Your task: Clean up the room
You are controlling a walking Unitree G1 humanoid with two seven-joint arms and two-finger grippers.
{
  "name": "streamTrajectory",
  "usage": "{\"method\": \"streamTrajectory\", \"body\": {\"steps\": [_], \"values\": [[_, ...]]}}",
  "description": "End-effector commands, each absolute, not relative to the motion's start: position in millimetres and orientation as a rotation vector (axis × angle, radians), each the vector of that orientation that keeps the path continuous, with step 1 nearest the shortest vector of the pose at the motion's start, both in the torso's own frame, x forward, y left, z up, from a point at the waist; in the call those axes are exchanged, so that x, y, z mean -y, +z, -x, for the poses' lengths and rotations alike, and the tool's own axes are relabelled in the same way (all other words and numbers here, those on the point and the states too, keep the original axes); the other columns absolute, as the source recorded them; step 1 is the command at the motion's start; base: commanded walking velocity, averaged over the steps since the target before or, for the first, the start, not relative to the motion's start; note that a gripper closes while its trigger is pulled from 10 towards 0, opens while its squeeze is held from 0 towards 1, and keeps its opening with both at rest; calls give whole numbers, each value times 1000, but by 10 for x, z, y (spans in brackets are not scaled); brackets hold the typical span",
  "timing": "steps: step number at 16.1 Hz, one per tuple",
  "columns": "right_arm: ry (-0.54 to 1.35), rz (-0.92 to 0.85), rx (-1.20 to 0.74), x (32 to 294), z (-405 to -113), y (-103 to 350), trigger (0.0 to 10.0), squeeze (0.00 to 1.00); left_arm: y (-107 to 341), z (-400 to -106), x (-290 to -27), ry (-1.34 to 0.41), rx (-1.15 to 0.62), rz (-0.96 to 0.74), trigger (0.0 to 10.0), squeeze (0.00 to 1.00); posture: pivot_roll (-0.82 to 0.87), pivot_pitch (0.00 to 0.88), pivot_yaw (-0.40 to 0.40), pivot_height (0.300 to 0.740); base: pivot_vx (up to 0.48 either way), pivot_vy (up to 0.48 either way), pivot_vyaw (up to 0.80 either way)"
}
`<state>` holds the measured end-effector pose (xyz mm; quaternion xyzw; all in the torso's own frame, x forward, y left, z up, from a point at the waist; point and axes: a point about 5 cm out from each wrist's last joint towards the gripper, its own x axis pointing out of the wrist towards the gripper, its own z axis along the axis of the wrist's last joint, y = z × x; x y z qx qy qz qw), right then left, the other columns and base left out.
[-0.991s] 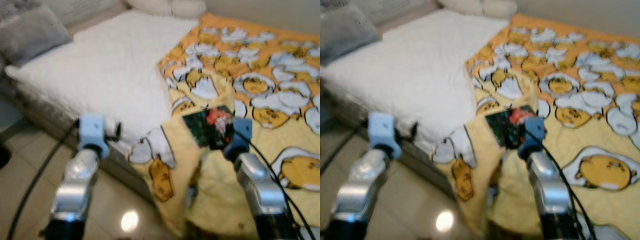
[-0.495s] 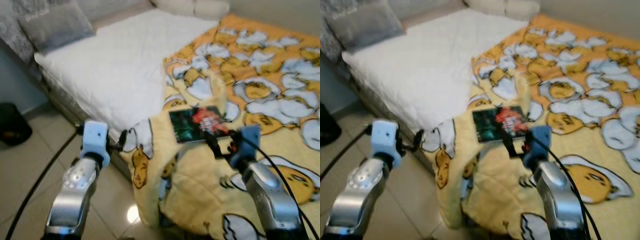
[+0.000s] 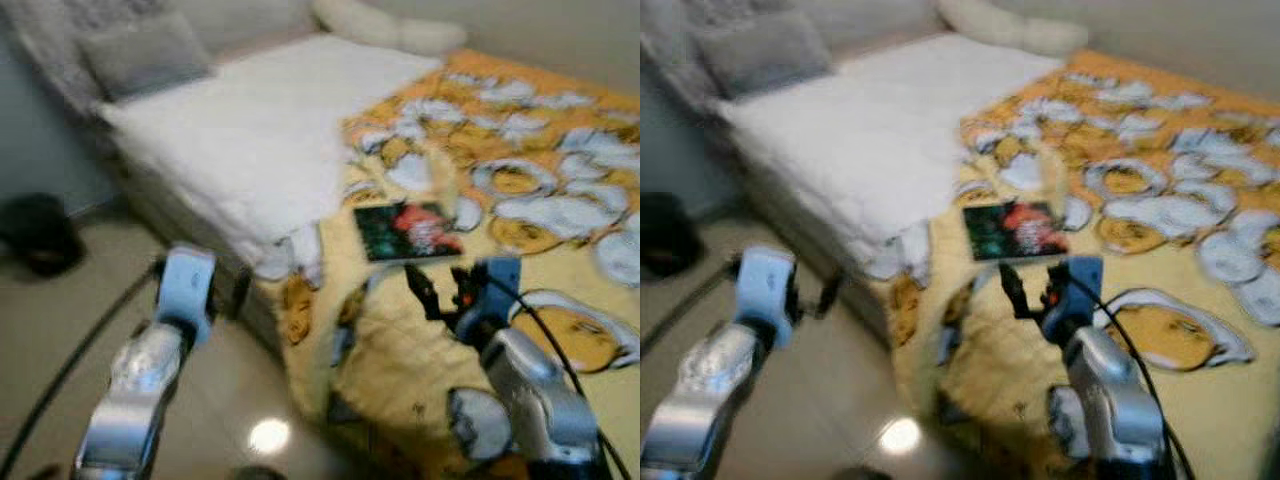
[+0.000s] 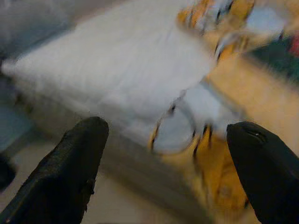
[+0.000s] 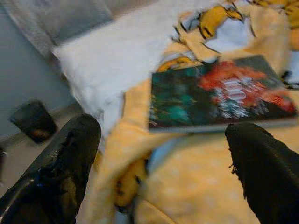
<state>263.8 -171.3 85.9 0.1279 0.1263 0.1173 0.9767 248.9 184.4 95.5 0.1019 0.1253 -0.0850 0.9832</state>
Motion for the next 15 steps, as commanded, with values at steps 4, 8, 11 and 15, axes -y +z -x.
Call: {"method": "streamTrajectory", "body": {"steps": [4,8,11,15], "values": [[235,-261,-306,1635,-2592,806,10000,1000,999,-2565,-1799,-125,-213,-187,10000,573,-24,0,38,740,0,0,0],[182,-193,-331,1656,-2639,775,10000,0,1069,-2587,-1797,-131,-183,-154,10000,592,-8,0,24,740,142,0,0],[151,-213,-318,1682,-2658,789,10000,0,1065,-2584,-1796,-137,-183,-154,10000,592,-5,0,24,740,330,0,0],[189,-179,-310,1627,-2651,813,10000,0,1059,-2577,-1763,-157,-186,-155,10000,600,-10,0,31,740,340,0,595]]}}
